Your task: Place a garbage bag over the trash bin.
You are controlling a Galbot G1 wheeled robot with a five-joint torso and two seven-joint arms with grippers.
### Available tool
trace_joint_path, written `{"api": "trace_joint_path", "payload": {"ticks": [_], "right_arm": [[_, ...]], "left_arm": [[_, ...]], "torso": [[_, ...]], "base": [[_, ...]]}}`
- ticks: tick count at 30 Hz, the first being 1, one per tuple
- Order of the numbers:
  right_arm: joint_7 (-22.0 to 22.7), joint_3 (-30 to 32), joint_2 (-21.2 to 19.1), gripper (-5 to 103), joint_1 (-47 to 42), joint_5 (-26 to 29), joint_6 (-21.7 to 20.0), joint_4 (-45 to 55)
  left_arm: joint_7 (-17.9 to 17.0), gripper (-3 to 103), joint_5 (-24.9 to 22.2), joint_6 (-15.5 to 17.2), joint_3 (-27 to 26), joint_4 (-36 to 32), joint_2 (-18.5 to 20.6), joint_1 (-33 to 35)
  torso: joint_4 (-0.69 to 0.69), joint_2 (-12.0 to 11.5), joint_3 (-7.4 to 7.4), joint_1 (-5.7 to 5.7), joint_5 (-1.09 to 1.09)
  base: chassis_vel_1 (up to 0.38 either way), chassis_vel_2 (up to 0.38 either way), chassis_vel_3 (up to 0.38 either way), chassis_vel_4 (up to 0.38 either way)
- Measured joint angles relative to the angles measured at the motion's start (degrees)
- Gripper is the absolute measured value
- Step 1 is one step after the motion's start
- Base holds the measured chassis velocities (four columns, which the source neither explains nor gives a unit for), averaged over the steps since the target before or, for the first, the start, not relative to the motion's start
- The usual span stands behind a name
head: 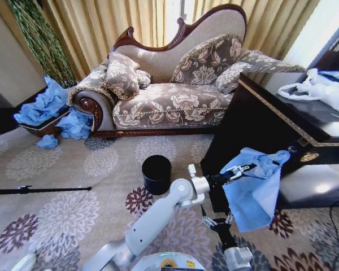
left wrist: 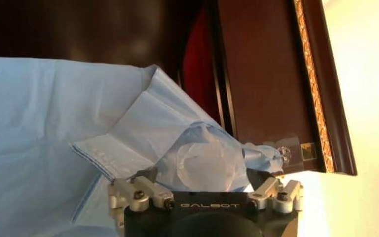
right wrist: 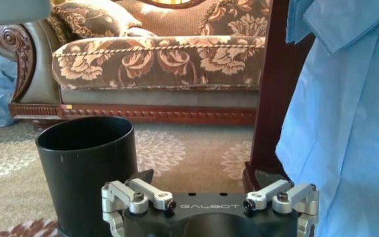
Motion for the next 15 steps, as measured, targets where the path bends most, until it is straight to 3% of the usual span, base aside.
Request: {"api": "trace_joint_path", "payload": {"ticks": [6, 15], "right_arm": [[0.0, 0.1, -0.1, 100, -0.1, 0.0, 0.0, -0.1], [0.0, -0.4, -0.1, 100, 0.2, -0.1, -0.2, -0.2]], "left_arm": [[0.4, 80, 0.0, -0.3, -0.6, 0.2, 0.1, 0.1], [1.6, 52, 0.3, -0.3, -1.5, 1.5, 0.0, 0.0]], "torso": [[0.0, 0.0, 0.0, 0.0, 0.0], [0.0, 0.0, 0.0, 0.0, 0.0]], "base": [[0.0, 0.0, 0.0, 0.0], [0.0, 0.0, 0.0, 0.0]]}}
